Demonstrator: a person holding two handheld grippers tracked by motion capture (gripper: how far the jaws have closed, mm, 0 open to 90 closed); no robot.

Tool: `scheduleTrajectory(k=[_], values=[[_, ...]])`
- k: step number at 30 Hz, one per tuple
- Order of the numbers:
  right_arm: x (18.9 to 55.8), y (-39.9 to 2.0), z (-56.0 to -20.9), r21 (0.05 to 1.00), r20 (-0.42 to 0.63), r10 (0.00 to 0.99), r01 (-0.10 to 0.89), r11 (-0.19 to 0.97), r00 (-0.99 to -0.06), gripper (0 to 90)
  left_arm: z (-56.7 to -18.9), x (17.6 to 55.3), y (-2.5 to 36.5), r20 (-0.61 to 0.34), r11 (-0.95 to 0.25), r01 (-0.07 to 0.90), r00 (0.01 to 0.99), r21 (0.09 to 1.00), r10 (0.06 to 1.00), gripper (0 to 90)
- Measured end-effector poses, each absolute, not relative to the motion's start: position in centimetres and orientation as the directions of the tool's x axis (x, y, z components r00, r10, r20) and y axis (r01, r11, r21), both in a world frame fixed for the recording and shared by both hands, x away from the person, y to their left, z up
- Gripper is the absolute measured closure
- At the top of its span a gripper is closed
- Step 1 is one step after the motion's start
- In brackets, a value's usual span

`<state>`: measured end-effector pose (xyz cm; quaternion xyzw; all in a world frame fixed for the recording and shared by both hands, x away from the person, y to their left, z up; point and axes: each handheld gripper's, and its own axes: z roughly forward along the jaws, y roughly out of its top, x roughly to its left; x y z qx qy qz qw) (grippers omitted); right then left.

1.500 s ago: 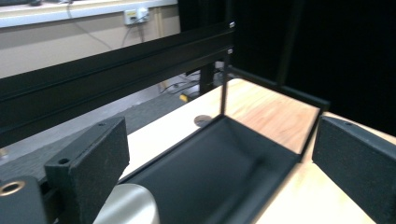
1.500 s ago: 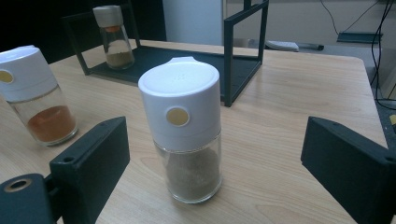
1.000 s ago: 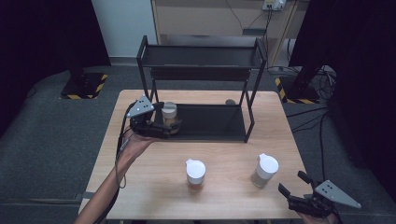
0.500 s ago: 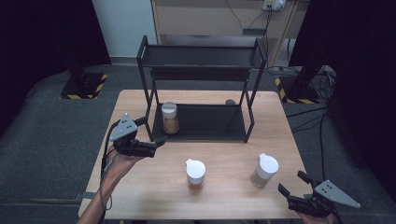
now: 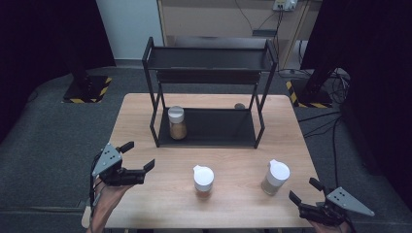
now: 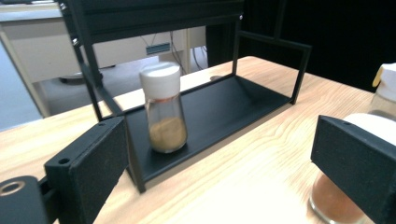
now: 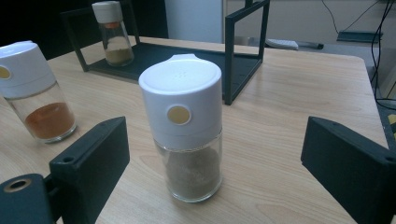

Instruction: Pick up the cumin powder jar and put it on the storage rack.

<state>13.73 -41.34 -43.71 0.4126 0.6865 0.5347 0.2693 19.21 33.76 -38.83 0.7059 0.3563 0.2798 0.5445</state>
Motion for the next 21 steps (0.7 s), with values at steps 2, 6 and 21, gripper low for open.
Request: scheduleTrajectory(k=[2, 6, 21], values=[[13.7, -41.3, -43.7, 0.956, 0.073, 0.854, 0.279, 0.087, -0.514, 8.0, -39.3, 18.7, 33.8, 0.015, -0.16, 0.201, 0.578, 0.966, 0.816, 3.7], [13.8, -41.3, -43.7, 0.956, 0.071, 0.854, 0.279, 0.089, -0.515, 8.0, -40.4, 17.9, 34.1, 0.009, -0.153, 0.207, 0.568, 0.966, 0.823, 3.8], [14.0, -41.2, -43.7, 0.952, 0.074, 0.856, 0.291, 0.092, -0.512, 7.9, -43.7, 16.6, 34.3, 0.015, -0.159, 0.215, 0.552, 0.964, 0.834, 3.8]])
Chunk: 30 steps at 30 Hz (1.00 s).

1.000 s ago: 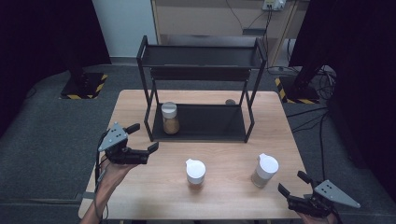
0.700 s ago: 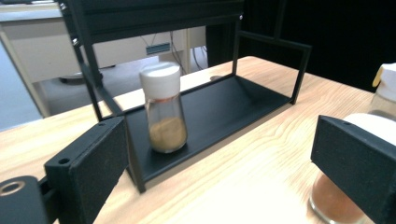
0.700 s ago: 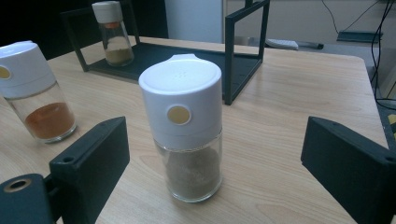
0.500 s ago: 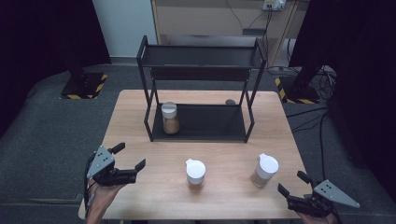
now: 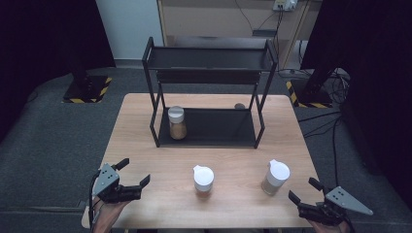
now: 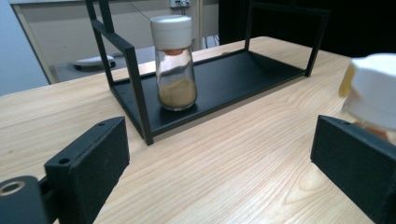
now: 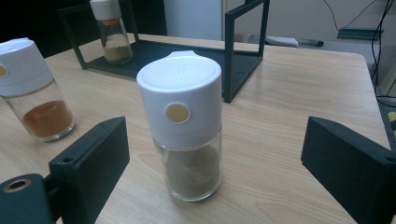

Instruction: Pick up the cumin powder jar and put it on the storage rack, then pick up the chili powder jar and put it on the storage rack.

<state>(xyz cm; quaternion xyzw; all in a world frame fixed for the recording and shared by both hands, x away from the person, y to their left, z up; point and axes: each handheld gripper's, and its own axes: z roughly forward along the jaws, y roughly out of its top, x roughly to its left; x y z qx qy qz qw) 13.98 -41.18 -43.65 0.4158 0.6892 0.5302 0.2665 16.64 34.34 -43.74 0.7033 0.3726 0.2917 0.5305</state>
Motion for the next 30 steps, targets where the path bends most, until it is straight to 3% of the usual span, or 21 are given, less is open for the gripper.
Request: scheduleTrajectory(k=[30], values=[[14.0, -41.1, -43.6, 0.952, 0.069, 0.851, 0.288, 0.099, -0.52, 7.4, -45.3, 16.5, 36.3, -0.008, -0.162, 0.236, 0.587, 0.958, 0.81, 3.0]])
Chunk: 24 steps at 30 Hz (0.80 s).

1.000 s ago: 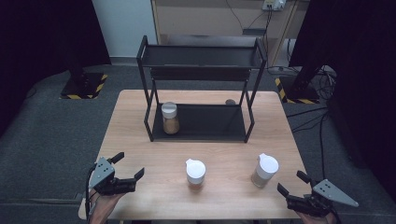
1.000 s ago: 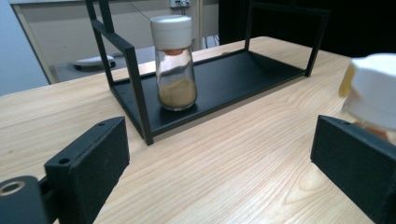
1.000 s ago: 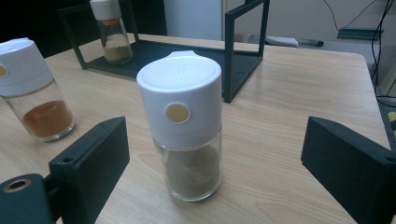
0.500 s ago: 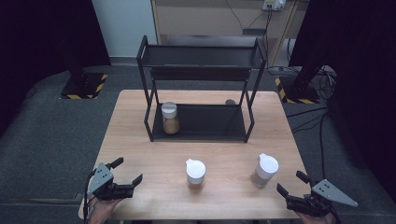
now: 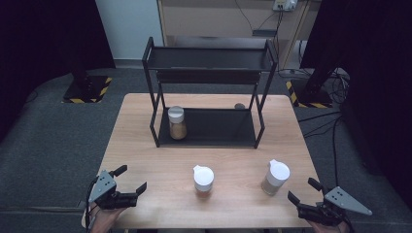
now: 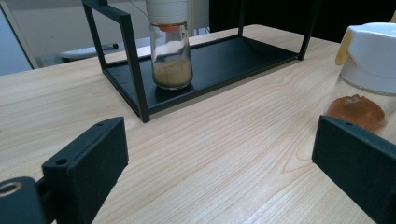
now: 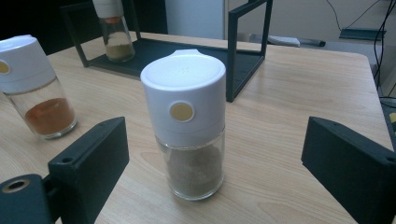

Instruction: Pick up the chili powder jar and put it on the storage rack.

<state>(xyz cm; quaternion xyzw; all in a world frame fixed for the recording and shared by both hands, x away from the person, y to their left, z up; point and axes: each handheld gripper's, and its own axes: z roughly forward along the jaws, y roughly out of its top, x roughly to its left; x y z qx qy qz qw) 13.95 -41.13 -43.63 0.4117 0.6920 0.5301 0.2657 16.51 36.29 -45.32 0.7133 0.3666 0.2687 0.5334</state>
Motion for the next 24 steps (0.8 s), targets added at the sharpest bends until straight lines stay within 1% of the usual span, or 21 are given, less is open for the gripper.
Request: scheduleTrajectory(k=[14, 16, 24], values=[[14.1, -41.1, -43.1, 0.951, 0.085, 0.844, 0.294, 0.089, -0.53, 6.7, -45.3, 16.9, 36.1, -0.007, -0.179, 0.243, 0.61, 0.953, 0.792, 2.9], [14.1, -40.9, -42.7, 0.952, 0.069, 0.842, 0.287, 0.103, -0.534, 6.7, -45.3, 17.0, 36.1, -0.005, -0.184, 0.244, 0.613, 0.952, 0.79, 2.9], [14.8, -40.1, -40.8, 0.956, 0.071, 0.806, 0.27, 0.113, -0.588, 6.5, -45.3, 17.0, 36.1, -0.009, -0.183, 0.248, 0.616, 0.951, 0.787, 2.9]])
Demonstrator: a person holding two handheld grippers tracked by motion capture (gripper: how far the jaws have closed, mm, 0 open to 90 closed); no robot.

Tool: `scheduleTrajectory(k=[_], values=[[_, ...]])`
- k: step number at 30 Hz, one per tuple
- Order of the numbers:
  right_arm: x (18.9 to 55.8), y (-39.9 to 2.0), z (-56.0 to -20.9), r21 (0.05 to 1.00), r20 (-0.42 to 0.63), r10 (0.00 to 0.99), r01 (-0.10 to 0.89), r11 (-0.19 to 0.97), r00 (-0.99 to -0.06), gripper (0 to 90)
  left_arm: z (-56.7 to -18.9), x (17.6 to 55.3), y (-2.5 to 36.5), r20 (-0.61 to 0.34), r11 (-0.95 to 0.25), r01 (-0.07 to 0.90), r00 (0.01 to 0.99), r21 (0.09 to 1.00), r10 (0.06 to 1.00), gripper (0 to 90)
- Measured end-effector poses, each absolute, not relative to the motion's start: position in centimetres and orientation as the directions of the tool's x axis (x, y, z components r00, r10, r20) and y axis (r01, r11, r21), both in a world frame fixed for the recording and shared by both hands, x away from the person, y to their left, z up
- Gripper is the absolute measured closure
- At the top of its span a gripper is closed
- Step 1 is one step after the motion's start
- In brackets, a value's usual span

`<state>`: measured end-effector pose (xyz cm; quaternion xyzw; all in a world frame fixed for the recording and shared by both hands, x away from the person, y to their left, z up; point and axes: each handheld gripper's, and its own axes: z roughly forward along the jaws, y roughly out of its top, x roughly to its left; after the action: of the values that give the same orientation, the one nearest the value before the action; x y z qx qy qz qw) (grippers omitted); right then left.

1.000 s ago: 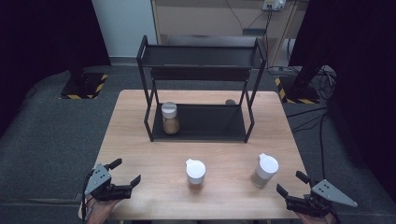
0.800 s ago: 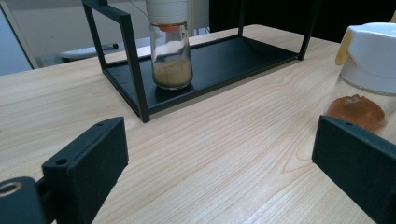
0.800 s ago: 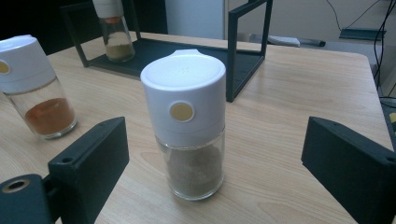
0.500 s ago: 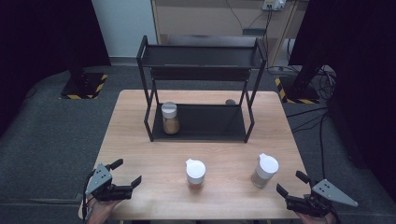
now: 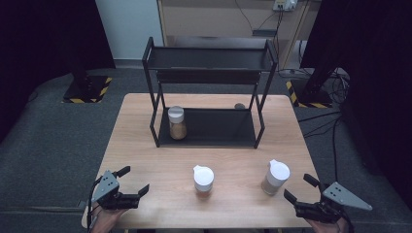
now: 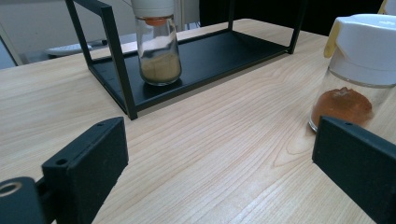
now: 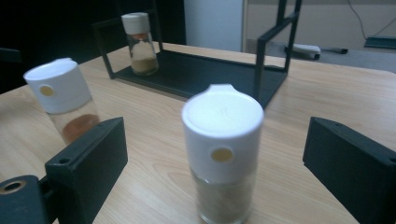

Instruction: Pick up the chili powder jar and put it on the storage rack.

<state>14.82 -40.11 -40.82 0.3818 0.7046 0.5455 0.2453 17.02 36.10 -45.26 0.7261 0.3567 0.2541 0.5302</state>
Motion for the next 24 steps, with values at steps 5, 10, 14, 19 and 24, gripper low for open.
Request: scheduleTrajectory(k=[5, 10, 14, 19, 24], values=[[15.8, -39.1, -39.4, 0.951, 0.053, 0.783, 0.27, 0.149, -0.62, 6.5, -45.3, 17.1, 36.1, -0.013, -0.183, 0.253, 0.616, 0.95, 0.787, 2.9], [16.9, -37.9, -38.2, 0.951, 0.06, 0.751, 0.267, 0.158, -0.658, 6.5, -45.3, 17.1, 36.2, -0.014, -0.182, 0.255, 0.616, 0.95, 0.788, 2.9], [18.0, -36.6, -37.2, 0.949, 0.058, 0.721, 0.263, 0.176, -0.69, 6.4, -45.2, 17.1, 36.1, -0.013, -0.184, 0.255, 0.615, 0.949, 0.788, 2.9], [19.2, -34.7, -36.1, 0.943, 0.043, 0.69, 0.257, 0.211, -0.723, 6.4, -45.2, 17.1, 36.1, -0.014, -0.184, 0.258, 0.615, 0.949, 0.788, 2.9], [20.2, -33.0, -35.3, 0.942, 0.035, 0.655, 0.243, 0.23, -0.755, 6.5, -45.3, 17.1, 36.2, -0.018, -0.181, 0.26, 0.615, 0.948, 0.788, 2.9]])
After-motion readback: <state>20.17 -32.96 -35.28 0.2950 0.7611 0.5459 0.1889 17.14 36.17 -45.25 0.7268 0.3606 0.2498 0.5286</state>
